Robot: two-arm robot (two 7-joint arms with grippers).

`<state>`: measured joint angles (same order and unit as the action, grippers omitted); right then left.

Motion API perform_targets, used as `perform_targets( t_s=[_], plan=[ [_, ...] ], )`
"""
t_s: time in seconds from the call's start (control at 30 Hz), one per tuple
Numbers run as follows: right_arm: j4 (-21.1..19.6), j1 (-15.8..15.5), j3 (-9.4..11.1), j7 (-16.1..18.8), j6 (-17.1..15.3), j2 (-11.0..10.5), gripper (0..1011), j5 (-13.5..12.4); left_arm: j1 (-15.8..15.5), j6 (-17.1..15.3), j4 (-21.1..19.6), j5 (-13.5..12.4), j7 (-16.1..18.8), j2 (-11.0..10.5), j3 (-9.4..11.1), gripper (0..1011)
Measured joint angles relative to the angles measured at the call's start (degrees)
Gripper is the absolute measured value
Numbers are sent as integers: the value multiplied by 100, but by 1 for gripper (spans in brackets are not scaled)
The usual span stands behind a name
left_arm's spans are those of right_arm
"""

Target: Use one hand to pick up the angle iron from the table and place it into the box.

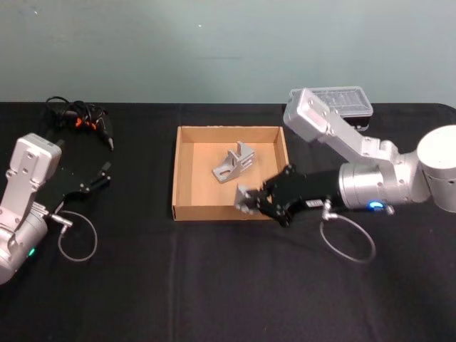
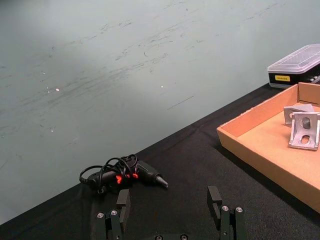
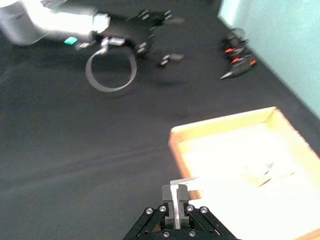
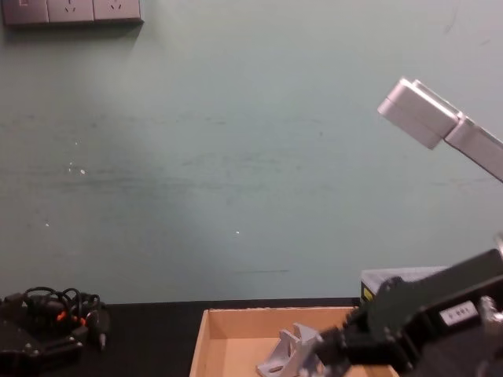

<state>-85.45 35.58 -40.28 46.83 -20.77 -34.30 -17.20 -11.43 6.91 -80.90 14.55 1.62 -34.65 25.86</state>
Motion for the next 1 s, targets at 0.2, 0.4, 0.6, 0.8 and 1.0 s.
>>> perform_targets(
  t_s=[0.2, 0.4, 0.6, 0.8, 1.0],
  plan=[
    [468, 179, 24, -307, 140, 359, 58, -98, 0, 0, 0, 0, 0, 0, 0, 1011],
    [1028, 438, -109, -555, 123, 728, 58, 1, 0, 0, 0, 0, 0, 0, 0, 1011],
    [1295, 507, -120, -1020, -59, 978, 58, 191, 0, 0, 0, 0, 0, 0, 0, 1011],
    [1246, 318, -11, -1457, -81, 1076, 58, 363, 0, 0, 0, 0, 0, 0, 0, 1011],
    [1137, 12, 127, -1826, 103, 1104, 58, 503, 0, 0, 0, 0, 0, 0, 0, 1011]
  ],
)
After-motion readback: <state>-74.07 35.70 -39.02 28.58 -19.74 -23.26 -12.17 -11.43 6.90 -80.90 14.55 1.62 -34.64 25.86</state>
